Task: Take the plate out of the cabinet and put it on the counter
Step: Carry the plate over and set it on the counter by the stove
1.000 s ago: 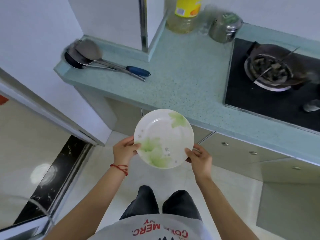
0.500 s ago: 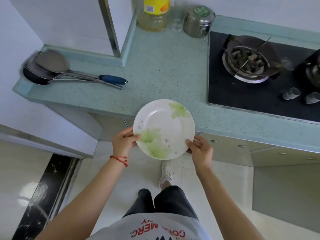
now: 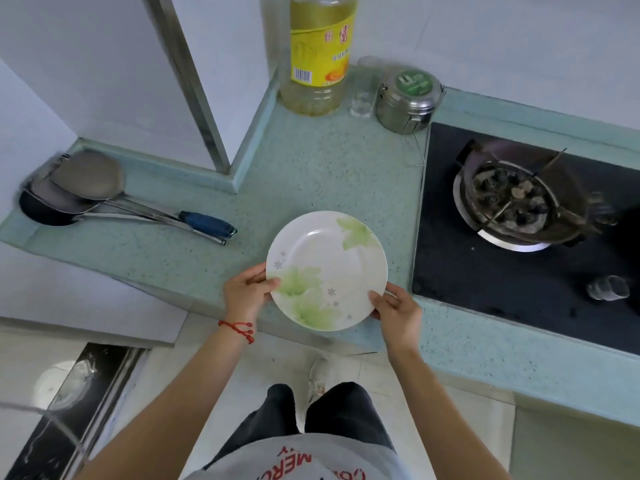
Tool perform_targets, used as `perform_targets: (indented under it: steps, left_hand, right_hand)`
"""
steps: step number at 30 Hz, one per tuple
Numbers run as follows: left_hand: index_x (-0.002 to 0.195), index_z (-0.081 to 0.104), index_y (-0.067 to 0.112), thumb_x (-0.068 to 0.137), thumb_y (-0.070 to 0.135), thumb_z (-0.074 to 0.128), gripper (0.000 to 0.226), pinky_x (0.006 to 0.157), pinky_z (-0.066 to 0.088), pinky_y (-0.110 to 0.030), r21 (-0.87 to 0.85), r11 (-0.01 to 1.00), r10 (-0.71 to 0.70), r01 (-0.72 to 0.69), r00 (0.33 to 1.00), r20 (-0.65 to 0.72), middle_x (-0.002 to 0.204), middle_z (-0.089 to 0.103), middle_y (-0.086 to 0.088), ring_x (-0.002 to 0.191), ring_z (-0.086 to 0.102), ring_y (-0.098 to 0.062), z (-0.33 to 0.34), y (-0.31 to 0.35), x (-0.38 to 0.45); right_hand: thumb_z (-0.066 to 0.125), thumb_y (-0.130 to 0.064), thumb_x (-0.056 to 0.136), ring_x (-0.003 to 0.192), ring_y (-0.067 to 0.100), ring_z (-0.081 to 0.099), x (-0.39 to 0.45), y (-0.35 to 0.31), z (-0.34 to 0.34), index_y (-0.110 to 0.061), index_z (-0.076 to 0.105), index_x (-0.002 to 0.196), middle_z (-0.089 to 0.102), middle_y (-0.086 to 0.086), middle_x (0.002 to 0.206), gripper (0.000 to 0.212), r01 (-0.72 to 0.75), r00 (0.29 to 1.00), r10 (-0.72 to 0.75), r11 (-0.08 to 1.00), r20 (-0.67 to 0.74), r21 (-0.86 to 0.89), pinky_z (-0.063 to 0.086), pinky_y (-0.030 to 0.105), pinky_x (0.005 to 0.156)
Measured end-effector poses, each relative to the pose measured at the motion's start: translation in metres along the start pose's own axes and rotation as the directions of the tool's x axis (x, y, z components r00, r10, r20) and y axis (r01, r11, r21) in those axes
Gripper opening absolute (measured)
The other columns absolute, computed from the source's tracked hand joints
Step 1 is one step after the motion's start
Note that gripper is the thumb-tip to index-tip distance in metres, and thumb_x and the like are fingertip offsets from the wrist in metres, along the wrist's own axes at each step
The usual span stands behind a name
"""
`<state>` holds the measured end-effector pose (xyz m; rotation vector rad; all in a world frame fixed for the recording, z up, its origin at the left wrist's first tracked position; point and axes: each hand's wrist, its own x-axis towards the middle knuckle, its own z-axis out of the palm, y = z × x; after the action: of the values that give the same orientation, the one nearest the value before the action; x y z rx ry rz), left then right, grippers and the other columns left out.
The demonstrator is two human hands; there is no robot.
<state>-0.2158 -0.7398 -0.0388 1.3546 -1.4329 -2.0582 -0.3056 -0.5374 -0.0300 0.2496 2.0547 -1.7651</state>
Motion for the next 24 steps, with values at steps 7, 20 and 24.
perform_targets:
  steps: [7,20,24]
  left_hand:
    - [0.113,0.059,-0.005,0.070,-0.018,0.061,0.045,0.054,0.056,-0.018,-0.012,1.000,-0.014,0.013,0.999,-0.040,0.097,0.066,-0.012,0.071,0.067,-0.016,0.036,0.016,0.031]
    - [0.115,0.059,-0.002,0.072,-0.017,0.059,0.046,0.062,0.059,-0.023,0.055,0.998,-0.015,0.012,0.998,0.054,0.104,0.065,-0.013,0.084,0.064,-0.027,0.063,0.046,0.094]
    - [0.114,0.059,-0.001,0.072,-0.016,0.060,0.045,0.059,0.058,-0.020,0.065,0.998,-0.025,0.022,0.999,0.043,0.097,0.067,-0.010,0.086,0.064,-0.027,0.065,0.055,0.111]
  right_hand:
    - [0.062,-0.004,0.083,0.073,-0.002,0.067,0.048,-0.017,0.001,-0.005,0.061,0.112,0.070,-0.007,0.080,0.029,-0.004,1.000,0.005,0.999,0.016,-0.037,0.053,0.011,0.062]
    - [0.064,-0.007,0.082,0.079,0.022,0.069,0.095,-0.038,0.027,-0.010,0.063,0.108,0.072,0.002,0.083,0.026,-0.061,0.995,0.057,0.997,-0.085,-0.048,0.059,0.035,0.073]
    - [0.063,-0.006,0.083,0.073,0.002,0.064,0.106,-0.048,0.039,-0.008,0.060,0.112,0.068,-0.005,0.078,0.030,-0.053,0.995,0.050,0.998,-0.083,-0.042,0.051,0.009,0.054]
